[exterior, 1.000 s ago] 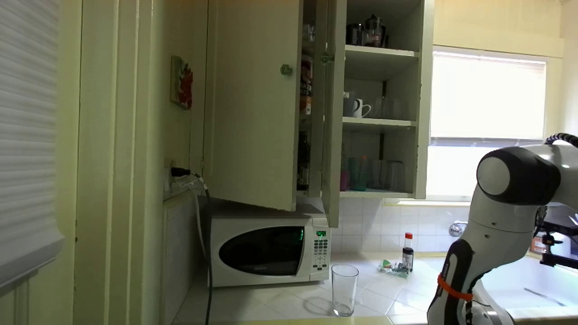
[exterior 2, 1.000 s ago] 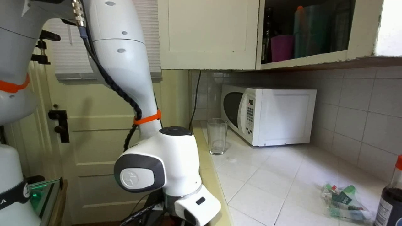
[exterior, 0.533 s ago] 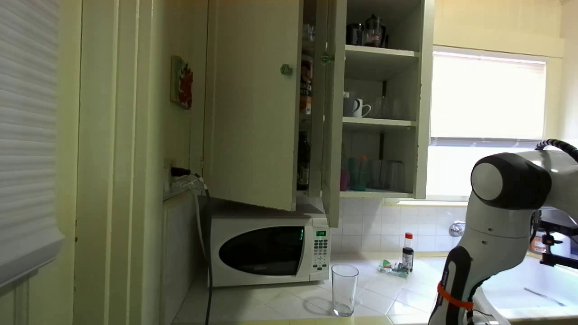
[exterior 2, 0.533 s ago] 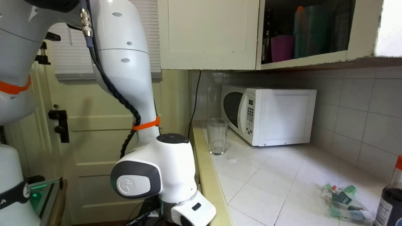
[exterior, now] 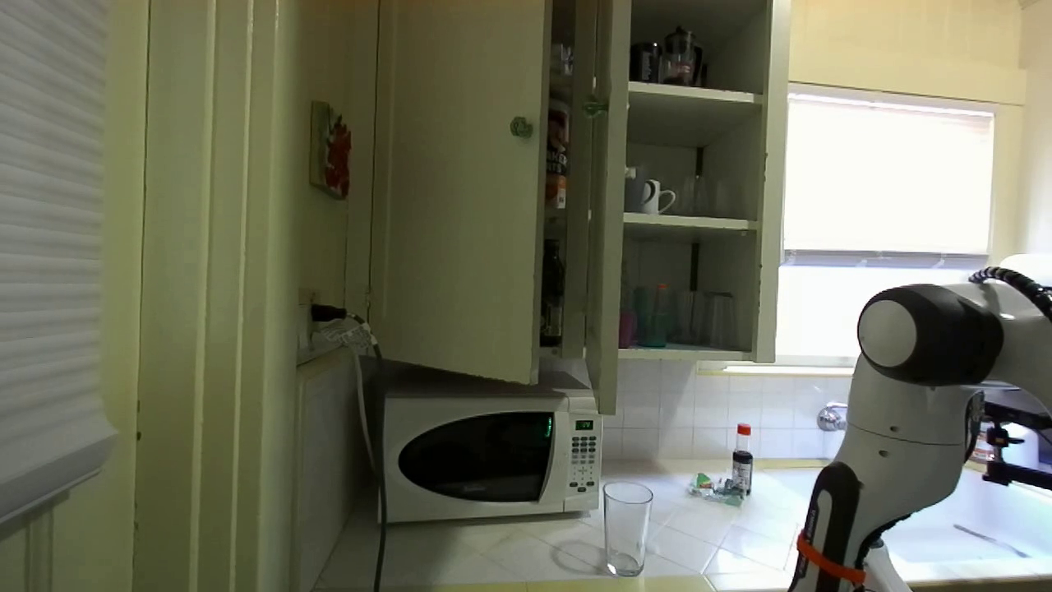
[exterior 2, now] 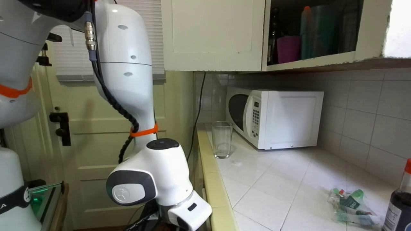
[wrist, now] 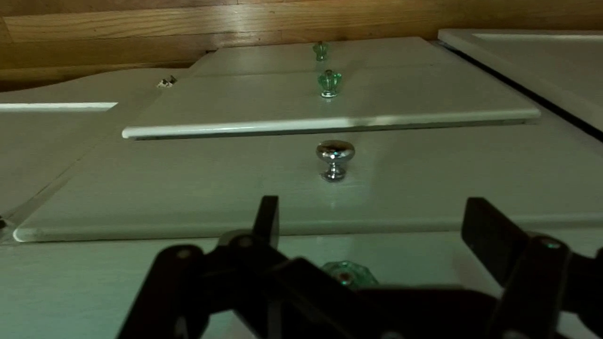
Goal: Close the cabinet door on the left then open the topmost drawer.
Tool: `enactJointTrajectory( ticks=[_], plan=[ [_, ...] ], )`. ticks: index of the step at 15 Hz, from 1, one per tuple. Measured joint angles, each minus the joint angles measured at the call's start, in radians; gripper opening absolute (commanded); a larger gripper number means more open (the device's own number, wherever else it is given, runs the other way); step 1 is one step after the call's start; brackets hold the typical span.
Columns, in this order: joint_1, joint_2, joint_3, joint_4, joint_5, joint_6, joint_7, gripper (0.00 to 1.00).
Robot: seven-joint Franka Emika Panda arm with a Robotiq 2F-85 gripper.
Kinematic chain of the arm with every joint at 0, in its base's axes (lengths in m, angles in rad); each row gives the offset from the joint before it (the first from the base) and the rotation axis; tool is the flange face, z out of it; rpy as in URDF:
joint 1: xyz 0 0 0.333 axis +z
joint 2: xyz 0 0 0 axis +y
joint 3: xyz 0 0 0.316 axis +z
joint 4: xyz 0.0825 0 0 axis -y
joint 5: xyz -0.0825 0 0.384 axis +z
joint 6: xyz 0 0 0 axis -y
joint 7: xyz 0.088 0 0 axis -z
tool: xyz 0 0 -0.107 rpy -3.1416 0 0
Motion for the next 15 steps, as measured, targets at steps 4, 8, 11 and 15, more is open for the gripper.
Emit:
enactJointTrajectory(
  ticks=[4,8,11,15],
  plan=[
    [-0.030,0.003,0.017,0.003,-0.003,0.024,0.021,1.00],
    [-0.040,0.002,0.020,0.015,-0.004,0.025,0.034,0.74],
    [-0.040,0.002,0.019,0.027,-0.004,0.025,0.036,0.50],
    [-0.039,0.002,0.017,0.033,-0.004,0.024,0.036,0.19]
  ],
)
